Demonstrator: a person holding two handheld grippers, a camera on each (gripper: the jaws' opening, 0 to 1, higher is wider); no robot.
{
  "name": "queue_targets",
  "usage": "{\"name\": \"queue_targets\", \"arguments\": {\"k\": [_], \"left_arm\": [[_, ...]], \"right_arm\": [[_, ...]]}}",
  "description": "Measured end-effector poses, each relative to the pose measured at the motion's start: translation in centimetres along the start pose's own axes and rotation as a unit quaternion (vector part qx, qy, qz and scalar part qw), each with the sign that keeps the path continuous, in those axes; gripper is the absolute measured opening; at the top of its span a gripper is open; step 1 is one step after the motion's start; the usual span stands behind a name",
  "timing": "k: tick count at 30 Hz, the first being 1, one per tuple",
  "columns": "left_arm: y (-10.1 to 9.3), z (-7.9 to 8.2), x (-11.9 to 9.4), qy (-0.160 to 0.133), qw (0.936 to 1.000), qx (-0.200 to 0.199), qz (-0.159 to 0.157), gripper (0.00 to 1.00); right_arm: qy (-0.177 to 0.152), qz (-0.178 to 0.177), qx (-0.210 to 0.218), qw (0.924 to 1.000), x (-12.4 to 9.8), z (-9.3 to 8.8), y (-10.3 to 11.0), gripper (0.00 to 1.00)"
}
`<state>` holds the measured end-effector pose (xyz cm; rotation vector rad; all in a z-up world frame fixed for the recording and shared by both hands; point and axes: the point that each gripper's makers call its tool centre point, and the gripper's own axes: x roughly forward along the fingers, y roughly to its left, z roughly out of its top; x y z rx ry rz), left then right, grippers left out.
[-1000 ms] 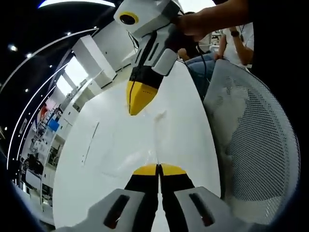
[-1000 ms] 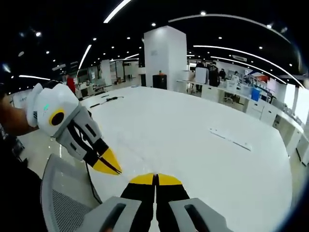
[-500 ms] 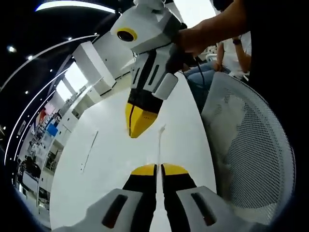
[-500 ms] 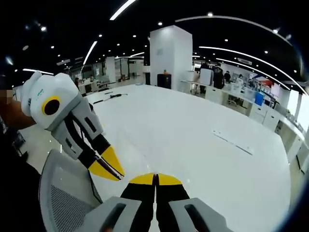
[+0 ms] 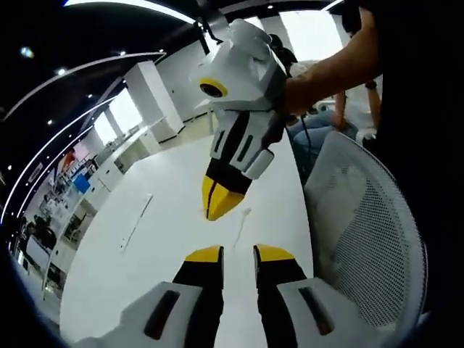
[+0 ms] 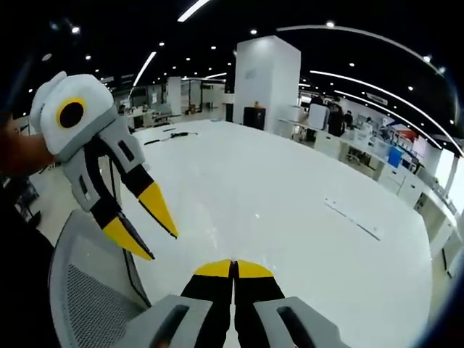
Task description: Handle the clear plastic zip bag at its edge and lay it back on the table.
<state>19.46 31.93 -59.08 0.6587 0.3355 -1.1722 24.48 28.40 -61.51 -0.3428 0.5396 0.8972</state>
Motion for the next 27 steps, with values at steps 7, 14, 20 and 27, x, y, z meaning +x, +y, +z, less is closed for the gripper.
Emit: {"name": "queue_targets", "arguments": {"k": [7, 14, 20, 27], "left_arm": [[1.0, -1.5, -1.9, -0.002, 0.9987, -0.040, 0.033, 0.17], [1.7, -3.2, -3.5, 0.005, 0.9960, -0.068, 0.059, 0.19], [2.1, -3.3, -4.2, -0.010, 0.9918, -0.102, 0.076, 0.22], [2.0, -4.2, -4.7, -0.009, 0.9855, -0.145, 0.088, 0.28]], "right_arm": [[0.022, 0.008, -0.038, 0.9990, 0.8, -1.0, 0.2, 0.00], [0.035, 0.009, -0.059, 0.9976, 1.5, -1.4, 0.0, 0.00], [0.053, 0.012, -0.079, 0.9954, 2.4, -2.3, -0.1, 0.00], [0.071, 0.007, -0.088, 0.9935, 3.4, -3.6, -0.4, 0.00]]}}
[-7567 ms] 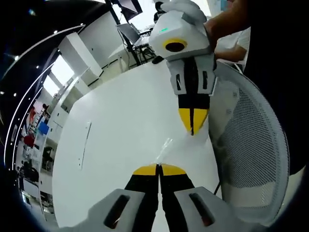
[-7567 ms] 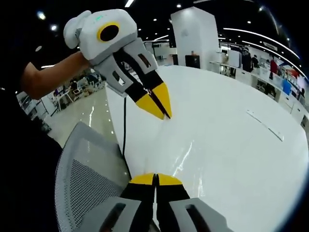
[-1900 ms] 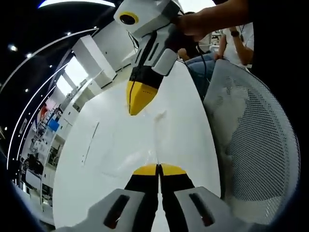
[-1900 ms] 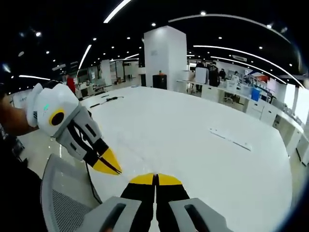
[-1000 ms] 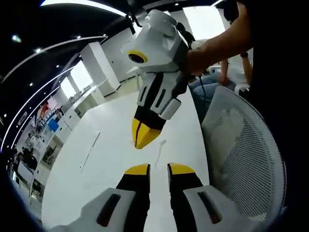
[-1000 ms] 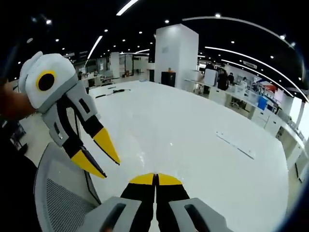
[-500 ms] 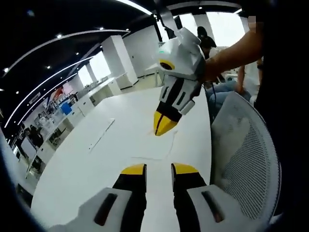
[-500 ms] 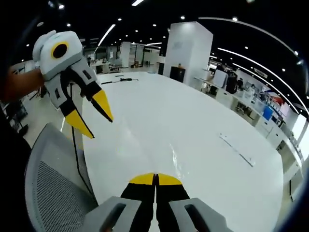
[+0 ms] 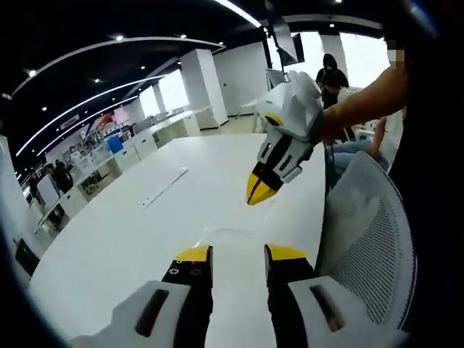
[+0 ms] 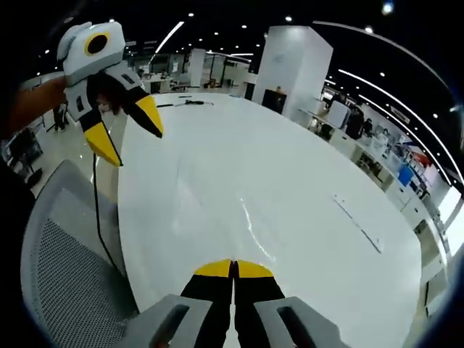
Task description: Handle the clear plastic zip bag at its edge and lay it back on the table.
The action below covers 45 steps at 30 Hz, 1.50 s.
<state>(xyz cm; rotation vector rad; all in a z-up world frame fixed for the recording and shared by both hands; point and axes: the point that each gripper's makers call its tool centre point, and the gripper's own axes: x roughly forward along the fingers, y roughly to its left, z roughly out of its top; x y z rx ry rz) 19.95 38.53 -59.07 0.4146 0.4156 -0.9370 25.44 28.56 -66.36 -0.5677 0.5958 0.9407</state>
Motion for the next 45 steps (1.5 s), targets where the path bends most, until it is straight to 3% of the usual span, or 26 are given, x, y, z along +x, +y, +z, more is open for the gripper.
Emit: {"name": "queue_targets", "arguments": {"k": [6, 24, 39, 45], "left_arm": [[-0.3, -1.4, -0.4, 0.010, 0.9996, -0.025, 0.011, 0.29], [-1.0, -3.5, -1.4, 0.015, 0.9983, -0.050, 0.025, 0.30], [-0.8, -3.5, -1.0, 0.016, 0.9986, -0.046, 0.020, 0.30], [-0.8, -3.7, -1.0, 0.019, 0.9986, -0.046, 0.018, 0.30]], "right_arm": [[0.012, -0.004, 0.005, 0.9999, 0.8, -0.8, -0.1, 0.00], [0.050, -0.026, 0.064, 0.9964, 3.2, -3.8, 0.0, 0.00], [0.069, -0.075, 0.125, 0.9869, 2.7, -6.3, -2.4, 0.00], [0.072, -0.084, 0.136, 0.9846, 2.7, -6.6, -2.3, 0.00]]}}
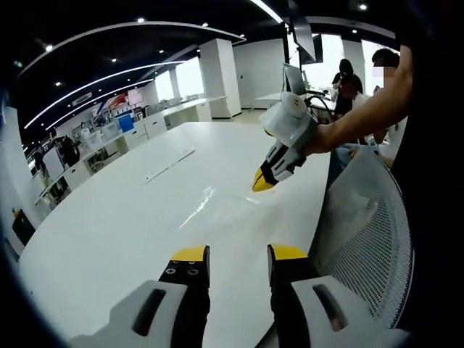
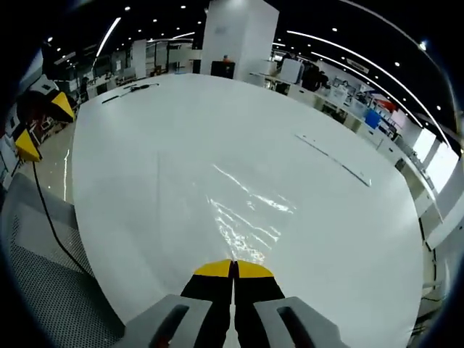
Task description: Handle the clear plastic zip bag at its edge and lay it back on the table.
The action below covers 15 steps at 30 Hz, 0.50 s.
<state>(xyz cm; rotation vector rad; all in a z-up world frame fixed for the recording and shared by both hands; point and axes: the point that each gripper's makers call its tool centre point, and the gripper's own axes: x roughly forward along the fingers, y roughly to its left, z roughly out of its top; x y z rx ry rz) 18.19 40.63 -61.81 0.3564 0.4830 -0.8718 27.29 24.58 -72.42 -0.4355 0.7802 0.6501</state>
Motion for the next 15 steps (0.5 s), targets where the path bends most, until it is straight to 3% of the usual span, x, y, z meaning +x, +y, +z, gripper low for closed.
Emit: {"name": "queue_targets", "arguments": {"k": [9, 15], "left_arm": [[0.0, -0.7, -0.1, 0.005, 1.0000, -0.008, 0.001, 0.30], [-0.2, -1.2, 0.0, 0.008, 0.9999, -0.014, 0.002, 0.30]], "right_arm": [[-0.005, 0.009, -0.004, 0.9999, 0.9, 0.6, 0.6, 0.00], [-0.020, -0.002, -0.038, 0.9991, 1.7, 1.5, -0.2, 0.00]]}}
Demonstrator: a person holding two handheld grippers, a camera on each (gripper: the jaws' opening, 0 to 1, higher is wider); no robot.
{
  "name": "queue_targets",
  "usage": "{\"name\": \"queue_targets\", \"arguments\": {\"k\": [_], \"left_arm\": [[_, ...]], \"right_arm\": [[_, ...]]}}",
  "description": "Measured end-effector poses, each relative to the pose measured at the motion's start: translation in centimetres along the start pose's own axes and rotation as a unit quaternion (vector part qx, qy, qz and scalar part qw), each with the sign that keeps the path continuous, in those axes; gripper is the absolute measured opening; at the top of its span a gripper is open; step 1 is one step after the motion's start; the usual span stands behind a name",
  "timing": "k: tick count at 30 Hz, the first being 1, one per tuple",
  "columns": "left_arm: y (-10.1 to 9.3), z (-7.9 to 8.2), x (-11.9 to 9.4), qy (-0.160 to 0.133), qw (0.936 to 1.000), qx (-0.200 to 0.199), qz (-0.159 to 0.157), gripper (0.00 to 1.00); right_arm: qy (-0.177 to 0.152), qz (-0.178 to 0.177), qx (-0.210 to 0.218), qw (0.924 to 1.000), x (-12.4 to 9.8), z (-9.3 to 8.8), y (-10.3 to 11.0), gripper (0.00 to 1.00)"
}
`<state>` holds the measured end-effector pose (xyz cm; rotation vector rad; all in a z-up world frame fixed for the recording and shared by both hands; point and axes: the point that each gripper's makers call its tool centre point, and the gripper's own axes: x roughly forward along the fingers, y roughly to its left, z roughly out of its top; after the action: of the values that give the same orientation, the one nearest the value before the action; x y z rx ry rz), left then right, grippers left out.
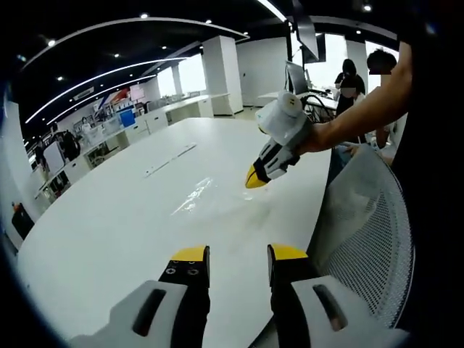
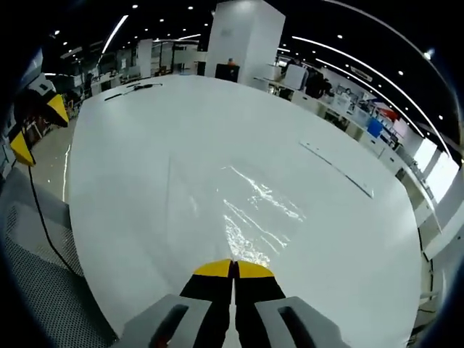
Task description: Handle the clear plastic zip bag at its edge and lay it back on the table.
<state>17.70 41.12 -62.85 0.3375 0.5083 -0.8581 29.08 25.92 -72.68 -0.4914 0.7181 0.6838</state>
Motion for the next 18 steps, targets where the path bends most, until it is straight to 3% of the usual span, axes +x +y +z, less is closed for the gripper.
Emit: {"name": "queue_targets", "arguments": {"k": [10, 18], "left_arm": [[0.0, -0.5, 0.1, 0.001, 1.0000, -0.007, 0.004, 0.30], [-0.5, -1.3, 0.3, 0.009, 0.9999, -0.006, 0.001, 0.30]], "right_arm": [[-0.009, 0.024, -0.015, 0.9995, 0.5, 0.2, 0.8, 0.06], [-0.003, 0.051, 0.012, 0.9986, 0.4, -0.7, 2.2, 0.08]]}}
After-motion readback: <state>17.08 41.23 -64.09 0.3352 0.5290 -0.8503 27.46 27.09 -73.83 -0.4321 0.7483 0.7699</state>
